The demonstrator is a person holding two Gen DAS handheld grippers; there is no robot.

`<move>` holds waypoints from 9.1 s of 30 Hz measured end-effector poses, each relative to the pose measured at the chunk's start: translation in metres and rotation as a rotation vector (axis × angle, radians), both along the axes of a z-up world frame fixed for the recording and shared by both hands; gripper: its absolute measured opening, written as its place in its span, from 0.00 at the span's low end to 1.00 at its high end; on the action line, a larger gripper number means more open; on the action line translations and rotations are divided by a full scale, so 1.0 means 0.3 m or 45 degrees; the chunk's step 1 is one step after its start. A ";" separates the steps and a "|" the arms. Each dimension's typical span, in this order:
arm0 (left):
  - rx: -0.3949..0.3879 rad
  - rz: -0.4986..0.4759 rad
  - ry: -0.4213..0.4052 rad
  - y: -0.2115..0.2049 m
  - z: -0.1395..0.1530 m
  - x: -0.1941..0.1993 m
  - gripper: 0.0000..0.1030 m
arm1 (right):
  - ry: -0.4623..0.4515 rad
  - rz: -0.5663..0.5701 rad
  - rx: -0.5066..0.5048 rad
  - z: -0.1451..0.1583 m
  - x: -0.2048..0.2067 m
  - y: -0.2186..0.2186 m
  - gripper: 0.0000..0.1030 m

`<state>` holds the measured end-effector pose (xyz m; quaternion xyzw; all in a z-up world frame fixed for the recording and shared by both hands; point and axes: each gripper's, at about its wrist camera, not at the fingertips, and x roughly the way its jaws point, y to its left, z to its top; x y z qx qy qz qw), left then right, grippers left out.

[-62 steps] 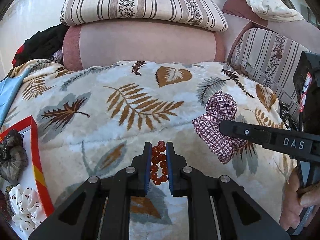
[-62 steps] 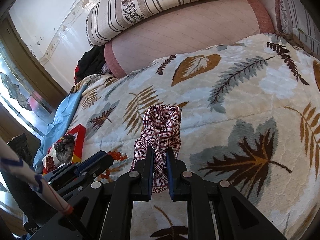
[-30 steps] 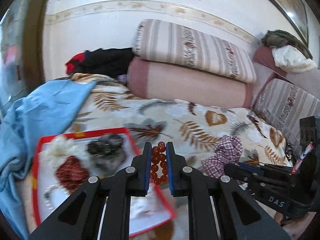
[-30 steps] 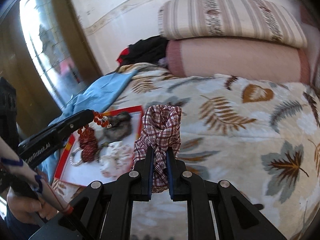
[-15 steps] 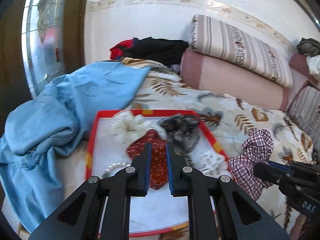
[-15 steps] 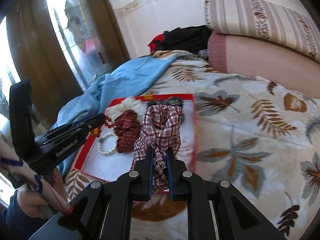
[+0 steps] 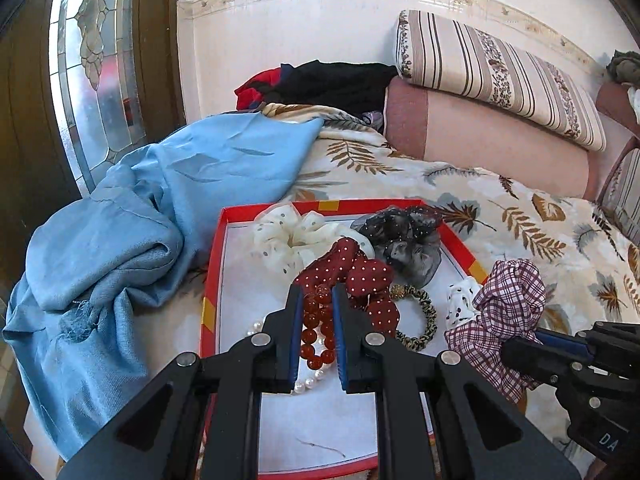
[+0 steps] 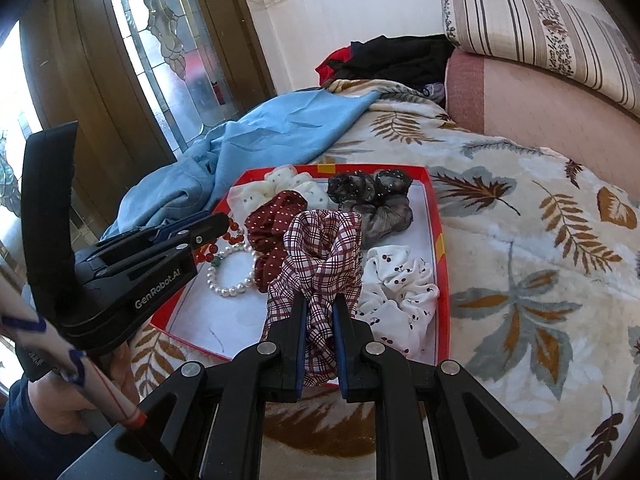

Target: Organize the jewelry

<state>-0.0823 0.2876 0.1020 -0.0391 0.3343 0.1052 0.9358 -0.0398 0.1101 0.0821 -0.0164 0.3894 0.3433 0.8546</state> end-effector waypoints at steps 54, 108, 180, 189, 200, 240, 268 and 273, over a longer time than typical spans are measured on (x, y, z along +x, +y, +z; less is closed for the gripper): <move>0.103 0.018 0.254 -0.005 -0.165 0.099 0.13 | 0.091 -0.078 -0.137 -0.184 0.107 0.050 0.14; 0.111 0.068 0.059 -0.014 -0.086 0.057 0.50 | -0.038 -0.002 -0.191 -0.074 0.005 0.042 0.65; 0.151 0.093 -0.161 -0.340 0.182 -0.534 1.00 | -0.368 -0.712 -0.532 0.181 -0.521 -0.391 0.92; 0.108 0.083 0.012 -0.376 0.019 -0.390 1.00 | -0.296 -0.714 -0.627 0.089 -0.432 -0.402 0.92; 0.097 0.118 0.088 -0.332 -0.064 -0.326 1.00 | -0.263 -0.703 -0.686 0.031 -0.362 -0.370 0.92; 0.064 0.123 0.103 -0.306 -0.070 -0.327 1.00 | -0.278 -0.674 -0.744 -0.003 -0.364 -0.324 0.92; 0.042 0.109 0.102 -0.305 -0.055 -0.347 1.00 | -0.273 -0.683 -0.732 -0.007 -0.374 -0.340 0.92; 0.049 0.006 0.086 -0.354 -0.034 -0.366 1.00 | -0.252 -0.707 -0.697 0.000 -0.372 -0.372 0.92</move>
